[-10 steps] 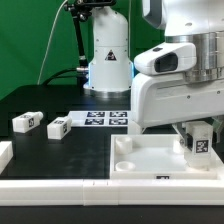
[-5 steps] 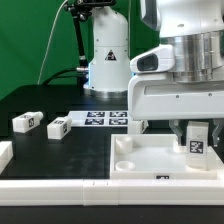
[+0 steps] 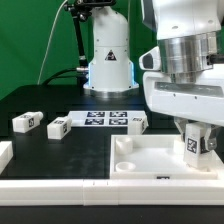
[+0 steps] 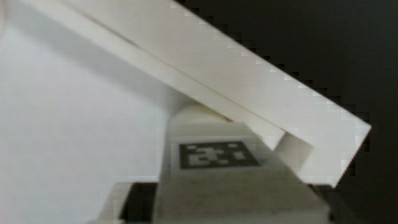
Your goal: Assemble one leg
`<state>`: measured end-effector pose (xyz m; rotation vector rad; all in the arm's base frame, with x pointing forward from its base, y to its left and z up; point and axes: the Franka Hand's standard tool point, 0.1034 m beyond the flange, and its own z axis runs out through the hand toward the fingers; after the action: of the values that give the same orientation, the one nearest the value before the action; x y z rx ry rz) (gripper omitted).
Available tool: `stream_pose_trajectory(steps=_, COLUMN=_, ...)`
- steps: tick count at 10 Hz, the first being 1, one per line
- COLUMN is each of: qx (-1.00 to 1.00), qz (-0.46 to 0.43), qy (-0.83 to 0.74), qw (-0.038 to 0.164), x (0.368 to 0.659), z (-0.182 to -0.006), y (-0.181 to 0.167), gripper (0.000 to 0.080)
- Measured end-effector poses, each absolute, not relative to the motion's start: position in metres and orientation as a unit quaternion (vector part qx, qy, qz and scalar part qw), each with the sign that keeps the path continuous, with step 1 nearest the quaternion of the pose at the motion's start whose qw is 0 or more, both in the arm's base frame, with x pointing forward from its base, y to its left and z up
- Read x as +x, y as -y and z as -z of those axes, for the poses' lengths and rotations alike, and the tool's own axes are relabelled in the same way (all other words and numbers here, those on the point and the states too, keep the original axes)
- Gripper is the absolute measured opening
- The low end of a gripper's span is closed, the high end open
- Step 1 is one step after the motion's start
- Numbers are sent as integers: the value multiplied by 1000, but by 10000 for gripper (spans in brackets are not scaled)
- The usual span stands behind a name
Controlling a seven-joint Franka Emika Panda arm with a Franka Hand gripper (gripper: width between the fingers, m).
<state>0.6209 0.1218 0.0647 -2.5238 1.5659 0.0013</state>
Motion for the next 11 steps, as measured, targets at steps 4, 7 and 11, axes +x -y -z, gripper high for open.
stream_pose_trajectory(steps=4, qx=-820, qz=-10, qy=-565, qw=90, x=620, z=-65, y=-126, gripper=359)
stream_pose_trajectory(steps=7, qx=-880, qz=-25, qy=-468, qw=79, x=620, z=-70, y=-132, gripper=617)
stream_pose_trajectory(steps=11, qx=-979, qz=-5, qy=-195, qw=55, x=626, z=-66, y=-129, gripper=648)
